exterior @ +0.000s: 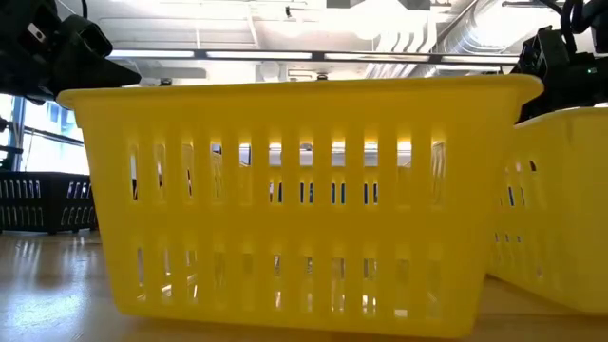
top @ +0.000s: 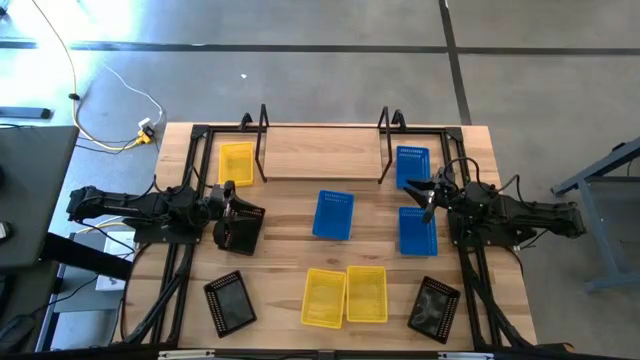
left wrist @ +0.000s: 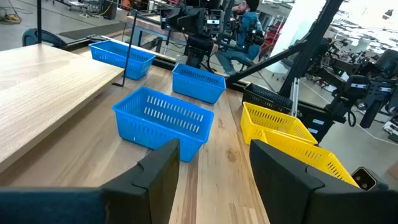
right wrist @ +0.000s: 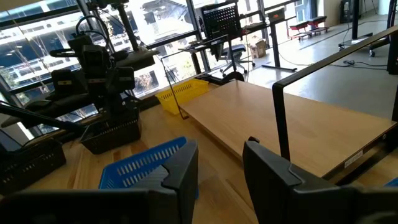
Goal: Stack baskets on shelf by color
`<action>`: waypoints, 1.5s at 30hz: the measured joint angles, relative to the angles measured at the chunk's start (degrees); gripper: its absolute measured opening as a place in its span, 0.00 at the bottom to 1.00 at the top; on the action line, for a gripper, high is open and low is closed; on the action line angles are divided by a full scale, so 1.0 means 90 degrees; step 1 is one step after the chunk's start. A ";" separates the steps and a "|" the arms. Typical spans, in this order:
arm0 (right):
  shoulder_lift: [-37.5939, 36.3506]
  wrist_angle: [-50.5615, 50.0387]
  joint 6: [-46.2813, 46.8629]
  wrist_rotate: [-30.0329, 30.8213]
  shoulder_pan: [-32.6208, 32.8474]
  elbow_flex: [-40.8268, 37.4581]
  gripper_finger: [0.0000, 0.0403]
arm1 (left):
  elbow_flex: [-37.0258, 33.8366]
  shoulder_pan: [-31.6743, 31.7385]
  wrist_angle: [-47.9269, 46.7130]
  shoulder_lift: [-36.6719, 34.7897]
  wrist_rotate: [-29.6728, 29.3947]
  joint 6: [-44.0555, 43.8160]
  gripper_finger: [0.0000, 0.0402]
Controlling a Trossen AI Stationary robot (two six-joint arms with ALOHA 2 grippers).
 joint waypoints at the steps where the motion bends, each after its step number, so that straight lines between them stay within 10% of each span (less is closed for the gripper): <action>1: 0.0000 0.0000 0.0002 0.0002 -0.0002 -0.0002 0.28 | 0.0000 -0.0002 0.0002 0.0000 -0.0001 0.0000 0.46; 31: 0.0002 0.0000 0.0000 0.0000 -0.0002 -0.0001 0.28 | 0.0000 0.0000 0.0005 0.0000 -0.0050 -0.0011 0.46; 45: 0.0000 0.0079 0.1456 0.0000 0.0000 -0.0009 0.28 | 0.0000 0.0000 0.0086 0.0000 -0.0104 -0.2261 0.46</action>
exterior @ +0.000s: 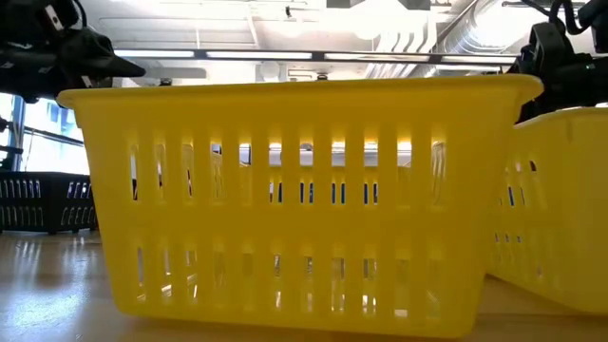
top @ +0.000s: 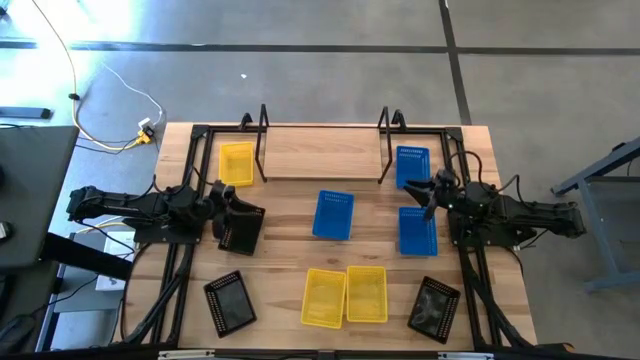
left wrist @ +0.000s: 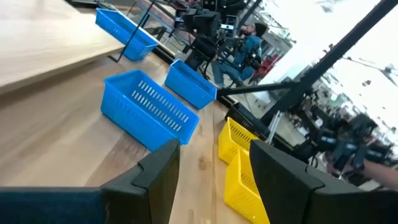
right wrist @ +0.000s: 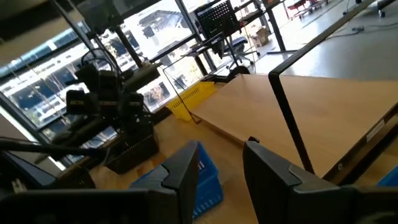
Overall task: Stack baskets on shelf by color
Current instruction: Put the top right blue bin on the shelf
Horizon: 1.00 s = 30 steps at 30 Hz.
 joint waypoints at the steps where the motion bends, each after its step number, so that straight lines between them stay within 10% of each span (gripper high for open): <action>1: 0.0001 0.0006 0.0140 0.0001 -0.0001 0.0000 0.28 | 0.0000 0.0000 -0.0001 0.0000 -0.0026 -0.0081 0.46; 13: 0.0002 0.0659 0.1822 0.0599 0.0000 0.0000 0.28 | 0.0000 0.0000 0.0007 0.0000 -0.0305 -0.0518 0.46; 30: 0.0920 0.0332 0.0355 0.1251 0.0000 0.1948 0.28 | 0.0000 -0.0002 0.0009 0.0000 -0.0323 -0.0406 0.46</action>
